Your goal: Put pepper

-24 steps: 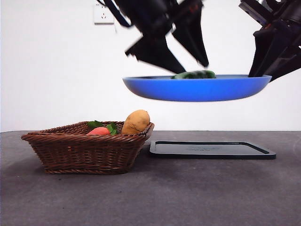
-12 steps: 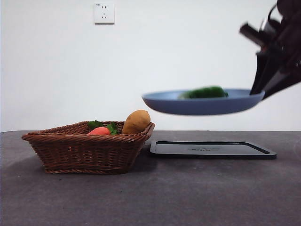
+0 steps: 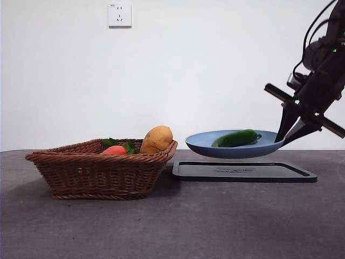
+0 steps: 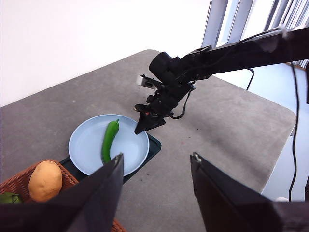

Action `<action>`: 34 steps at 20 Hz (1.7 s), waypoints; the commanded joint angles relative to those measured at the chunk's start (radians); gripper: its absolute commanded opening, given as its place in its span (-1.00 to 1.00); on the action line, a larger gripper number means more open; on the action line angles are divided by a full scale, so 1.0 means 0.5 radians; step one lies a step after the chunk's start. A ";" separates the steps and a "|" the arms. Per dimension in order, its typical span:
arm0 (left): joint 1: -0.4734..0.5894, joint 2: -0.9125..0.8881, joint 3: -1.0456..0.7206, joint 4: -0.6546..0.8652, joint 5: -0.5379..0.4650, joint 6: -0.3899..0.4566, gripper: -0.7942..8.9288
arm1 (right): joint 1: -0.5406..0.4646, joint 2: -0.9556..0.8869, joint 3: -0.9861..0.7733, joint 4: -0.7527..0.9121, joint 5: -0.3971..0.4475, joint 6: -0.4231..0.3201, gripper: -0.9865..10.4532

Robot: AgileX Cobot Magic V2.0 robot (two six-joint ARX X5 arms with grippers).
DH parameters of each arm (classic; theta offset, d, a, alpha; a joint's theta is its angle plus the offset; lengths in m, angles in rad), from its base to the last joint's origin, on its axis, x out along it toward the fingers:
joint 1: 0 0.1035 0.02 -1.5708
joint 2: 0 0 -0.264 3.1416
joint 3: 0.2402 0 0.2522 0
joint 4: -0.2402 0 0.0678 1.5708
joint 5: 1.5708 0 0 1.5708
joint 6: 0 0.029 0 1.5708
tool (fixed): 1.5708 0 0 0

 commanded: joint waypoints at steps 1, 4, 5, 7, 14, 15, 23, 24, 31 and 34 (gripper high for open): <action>-0.012 0.009 0.032 0.011 0.005 0.002 -0.33 | -0.008 0.098 0.063 0.077 -0.023 0.013 -0.82; -0.012 0.010 0.032 0.013 0.004 0.002 -0.33 | -0.008 0.189 0.063 0.098 -0.024 0.012 -0.82; -0.012 0.010 0.032 0.012 0.004 0.001 -0.33 | -0.008 0.214 0.063 0.093 -0.021 0.011 -0.82; -0.012 0.010 0.032 0.011 0.004 -0.015 -0.33 | -0.008 0.233 0.063 0.096 -0.018 0.009 -0.82; -0.012 0.010 0.032 -0.014 0.002 -0.014 -0.33 | -0.010 0.231 0.063 0.045 -0.013 -0.010 -0.49; -0.012 0.010 0.032 -0.034 -0.004 -0.014 -0.33 | -0.018 0.220 0.063 0.027 -0.013 -0.011 -0.45; -0.012 0.010 0.032 -0.125 -0.105 0.011 -0.33 | -0.089 -0.390 0.063 -0.497 -0.011 -0.262 -0.44; -0.012 0.011 0.032 -0.126 -0.099 0.015 -0.33 | -0.084 -0.526 0.063 -0.620 -0.014 -0.338 -0.44; -0.012 0.027 0.032 -0.247 -0.097 0.065 -0.34 | 0.111 -1.450 0.063 -1.437 -0.020 -0.671 -0.45; -0.012 0.037 0.032 -0.275 -0.093 0.076 -0.35 | 0.237 -1.763 0.063 -1.543 -0.024 -0.668 -0.54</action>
